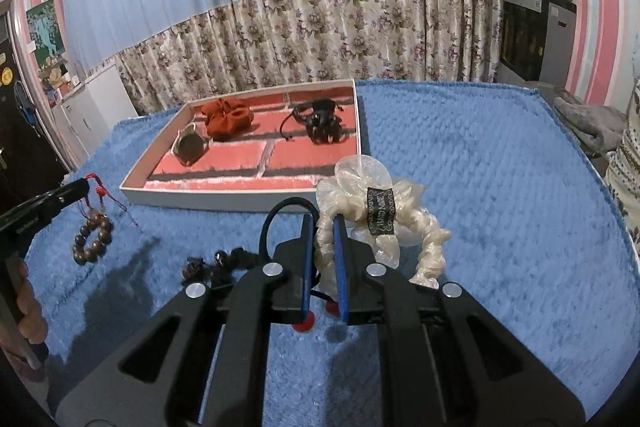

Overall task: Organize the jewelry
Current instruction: 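Carry the red bracelet and cream scrunchie over the tray with both tools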

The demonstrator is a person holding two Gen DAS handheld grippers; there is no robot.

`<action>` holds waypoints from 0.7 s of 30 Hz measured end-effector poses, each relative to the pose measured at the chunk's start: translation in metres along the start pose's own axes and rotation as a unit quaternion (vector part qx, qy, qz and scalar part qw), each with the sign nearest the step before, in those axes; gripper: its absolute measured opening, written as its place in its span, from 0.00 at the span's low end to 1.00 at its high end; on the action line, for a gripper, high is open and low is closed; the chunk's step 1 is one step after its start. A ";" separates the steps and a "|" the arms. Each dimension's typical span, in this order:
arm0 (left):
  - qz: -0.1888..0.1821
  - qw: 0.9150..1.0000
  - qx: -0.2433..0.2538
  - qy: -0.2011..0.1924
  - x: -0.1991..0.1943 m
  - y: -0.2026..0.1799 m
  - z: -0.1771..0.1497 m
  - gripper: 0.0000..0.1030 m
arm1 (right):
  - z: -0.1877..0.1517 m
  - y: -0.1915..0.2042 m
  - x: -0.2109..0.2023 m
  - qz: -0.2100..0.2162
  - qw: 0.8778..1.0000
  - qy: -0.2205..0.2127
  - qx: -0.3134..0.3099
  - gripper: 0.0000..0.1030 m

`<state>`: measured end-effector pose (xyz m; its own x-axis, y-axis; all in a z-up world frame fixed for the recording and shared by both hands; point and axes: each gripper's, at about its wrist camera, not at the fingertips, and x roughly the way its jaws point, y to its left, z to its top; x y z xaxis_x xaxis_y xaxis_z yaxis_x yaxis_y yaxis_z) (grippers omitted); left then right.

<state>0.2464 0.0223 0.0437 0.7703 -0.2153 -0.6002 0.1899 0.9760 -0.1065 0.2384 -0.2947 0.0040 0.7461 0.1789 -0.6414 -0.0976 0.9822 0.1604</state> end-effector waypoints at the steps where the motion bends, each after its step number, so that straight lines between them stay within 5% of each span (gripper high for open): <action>1: -0.003 1.000 -0.003 -0.002 -0.003 0.001 0.002 0.03 | 0.000 0.000 0.000 -0.002 1.000 0.004 -0.001 0.11; 13: -0.007 1.000 -0.004 0.008 0.004 -0.005 -0.008 0.03 | -0.040 -0.010 0.048 -0.025 0.996 0.080 -0.009 0.11; 21: -0.009 1.000 -0.010 0.012 0.013 -0.004 -0.009 0.03 | -0.046 -0.016 0.062 -0.049 0.995 0.084 -0.019 0.12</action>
<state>0.2500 0.0162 0.0293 0.7521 -0.2320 -0.6169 0.1907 0.9726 -0.1333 0.2563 -0.2968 -0.0732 0.6331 0.0868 -0.7692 -0.0577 0.9962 0.0649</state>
